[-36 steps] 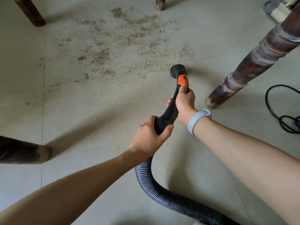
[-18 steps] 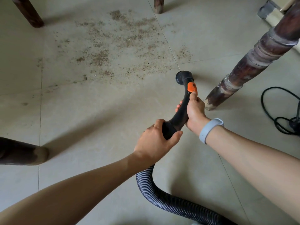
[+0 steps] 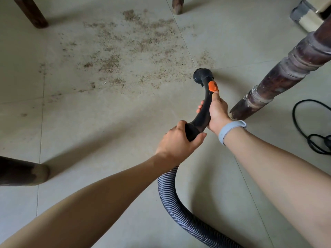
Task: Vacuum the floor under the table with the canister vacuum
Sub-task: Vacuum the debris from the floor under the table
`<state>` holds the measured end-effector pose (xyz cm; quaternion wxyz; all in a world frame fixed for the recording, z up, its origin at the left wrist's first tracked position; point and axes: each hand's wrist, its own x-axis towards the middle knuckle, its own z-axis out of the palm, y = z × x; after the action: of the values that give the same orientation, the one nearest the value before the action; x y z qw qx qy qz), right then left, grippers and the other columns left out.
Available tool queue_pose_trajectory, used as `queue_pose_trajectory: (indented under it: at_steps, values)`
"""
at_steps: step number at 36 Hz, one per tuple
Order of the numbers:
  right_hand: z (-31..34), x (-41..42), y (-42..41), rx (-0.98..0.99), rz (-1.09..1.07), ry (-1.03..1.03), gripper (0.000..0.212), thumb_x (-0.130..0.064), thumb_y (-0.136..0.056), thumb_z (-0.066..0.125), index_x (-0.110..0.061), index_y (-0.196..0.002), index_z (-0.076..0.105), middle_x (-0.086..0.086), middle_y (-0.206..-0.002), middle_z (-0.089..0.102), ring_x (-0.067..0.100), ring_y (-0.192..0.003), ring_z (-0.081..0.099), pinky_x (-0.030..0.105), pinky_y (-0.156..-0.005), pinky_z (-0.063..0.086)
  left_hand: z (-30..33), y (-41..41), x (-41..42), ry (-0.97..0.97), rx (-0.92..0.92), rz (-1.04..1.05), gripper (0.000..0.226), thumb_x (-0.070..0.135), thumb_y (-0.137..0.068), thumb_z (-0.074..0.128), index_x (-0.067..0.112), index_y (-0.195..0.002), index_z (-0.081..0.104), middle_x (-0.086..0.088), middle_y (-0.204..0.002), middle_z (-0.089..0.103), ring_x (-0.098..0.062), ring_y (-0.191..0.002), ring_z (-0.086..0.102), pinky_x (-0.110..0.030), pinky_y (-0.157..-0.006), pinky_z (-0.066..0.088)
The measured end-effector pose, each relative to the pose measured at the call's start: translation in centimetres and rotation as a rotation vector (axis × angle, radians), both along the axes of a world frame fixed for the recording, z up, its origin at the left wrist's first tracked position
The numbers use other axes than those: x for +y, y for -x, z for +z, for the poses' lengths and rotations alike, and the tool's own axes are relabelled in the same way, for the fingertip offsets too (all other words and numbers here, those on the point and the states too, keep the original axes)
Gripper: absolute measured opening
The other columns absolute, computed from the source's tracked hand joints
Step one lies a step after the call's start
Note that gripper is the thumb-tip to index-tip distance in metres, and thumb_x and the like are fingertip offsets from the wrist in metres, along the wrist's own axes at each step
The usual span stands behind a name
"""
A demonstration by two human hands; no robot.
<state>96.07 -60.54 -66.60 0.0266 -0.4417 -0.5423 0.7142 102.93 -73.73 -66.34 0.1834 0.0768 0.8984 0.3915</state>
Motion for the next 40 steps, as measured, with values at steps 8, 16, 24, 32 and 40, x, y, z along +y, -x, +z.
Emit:
queue_pose_trajectory:
  at_steps: [8,16,24,32,40]
  values:
    - [-0.5,-0.6,-0.7,-0.016,0.060,0.050,0.039,-0.047,-0.097,0.045,-0.009,-0.092,0.052,0.005,-0.067,0.051,0.018,-0.048,0.051,0.023,-0.046,0.047,-0.5,-1.1,-0.6,0.029,0.000,0.010,0.052,0.056,-0.085,0.055,0.014,-0.114,0.046,-0.006,-0.099,0.062,-0.028,-0.090,0.059,-0.034,-0.072,0.048]
    - [-1.0,-2.9,-2.9,-0.034,0.093,0.091,0.039,-0.047,-0.097,0.044,-0.009,-0.092,0.051,0.006,-0.065,0.050,0.019,-0.048,0.049,0.021,-0.044,0.046,-0.2,-4.0,-3.1,0.050,-0.004,0.039,0.052,0.056,-0.084,0.055,0.018,-0.118,0.043,0.001,-0.091,0.059,-0.025,-0.088,0.060,-0.033,-0.073,0.050]
    - [-0.6,-4.2,-1.3,-0.028,0.135,0.005,0.036,-0.043,-0.098,0.043,-0.009,-0.088,0.049,0.008,-0.063,0.048,0.020,-0.042,0.047,0.022,-0.041,0.044,-0.2,-3.0,-3.7,-0.007,-0.036,0.099,0.051,0.054,-0.083,0.058,0.017,-0.115,0.045,-0.001,-0.091,0.061,-0.025,-0.088,0.060,-0.033,-0.074,0.050]
    - [-1.2,-3.1,1.8,-0.037,0.144,-0.129,0.037,-0.042,-0.098,0.042,-0.006,-0.095,0.050,0.007,-0.062,0.050,0.021,-0.042,0.051,0.023,-0.042,0.045,-1.0,0.1,-2.6,-0.054,-0.096,0.097,0.051,0.054,-0.084,0.058,0.015,-0.115,0.046,-0.003,-0.093,0.064,-0.024,-0.088,0.061,-0.030,-0.071,0.049]
    - [-0.9,-2.6,2.0,-0.023,0.195,-0.048,0.038,-0.044,-0.097,0.046,-0.007,-0.099,0.048,0.007,-0.068,0.050,0.020,-0.046,0.050,0.022,-0.043,0.046,-0.8,0.1,-1.9,-0.053,-0.079,0.144,0.049,0.053,-0.085,0.058,0.015,-0.113,0.046,0.000,-0.089,0.056,-0.026,-0.091,0.060,-0.029,-0.069,0.044]
